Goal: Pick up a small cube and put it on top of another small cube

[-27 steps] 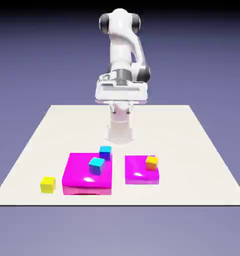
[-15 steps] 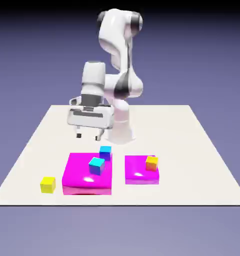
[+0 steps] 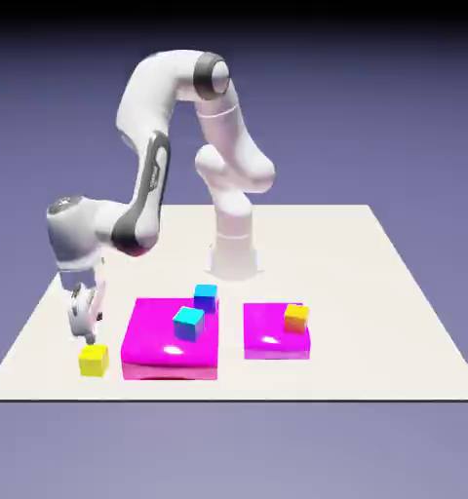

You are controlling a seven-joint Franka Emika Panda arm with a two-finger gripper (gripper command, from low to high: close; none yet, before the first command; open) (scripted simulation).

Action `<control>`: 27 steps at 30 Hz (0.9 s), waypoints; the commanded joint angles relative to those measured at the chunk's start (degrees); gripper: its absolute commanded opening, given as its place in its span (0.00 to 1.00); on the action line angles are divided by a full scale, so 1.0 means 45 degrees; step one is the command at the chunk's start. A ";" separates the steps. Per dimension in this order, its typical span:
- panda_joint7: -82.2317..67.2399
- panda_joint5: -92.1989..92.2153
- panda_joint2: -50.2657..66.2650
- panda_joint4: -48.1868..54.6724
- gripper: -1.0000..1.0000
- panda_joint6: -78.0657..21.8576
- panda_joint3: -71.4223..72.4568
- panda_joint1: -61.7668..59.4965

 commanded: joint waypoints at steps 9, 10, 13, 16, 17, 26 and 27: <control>-0.1774 0.2542 0.1861 0.0287 0.00 0.1439 -0.2501 0.2812; -0.1774 0.2542 0.1861 0.0287 0.00 0.1439 -0.2501 0.2812; -0.0901 0.1292 0.0947 0.0146 0.00 0.0731 -0.1271 0.1429; -0.0028 0.0042 0.0032 0.0005 0.00 0.0023 -0.0041 0.0046; -0.0269 0.0024 -0.0414 -0.0220 0.00 -0.0223 0.0134 0.0169; -0.2975 0.0261 -0.4567 -0.2433 0.00 -0.2453 0.1470 0.1870; -0.3276 0.0287 -0.5028 -0.2678 0.00 -0.2700 0.1618 0.2059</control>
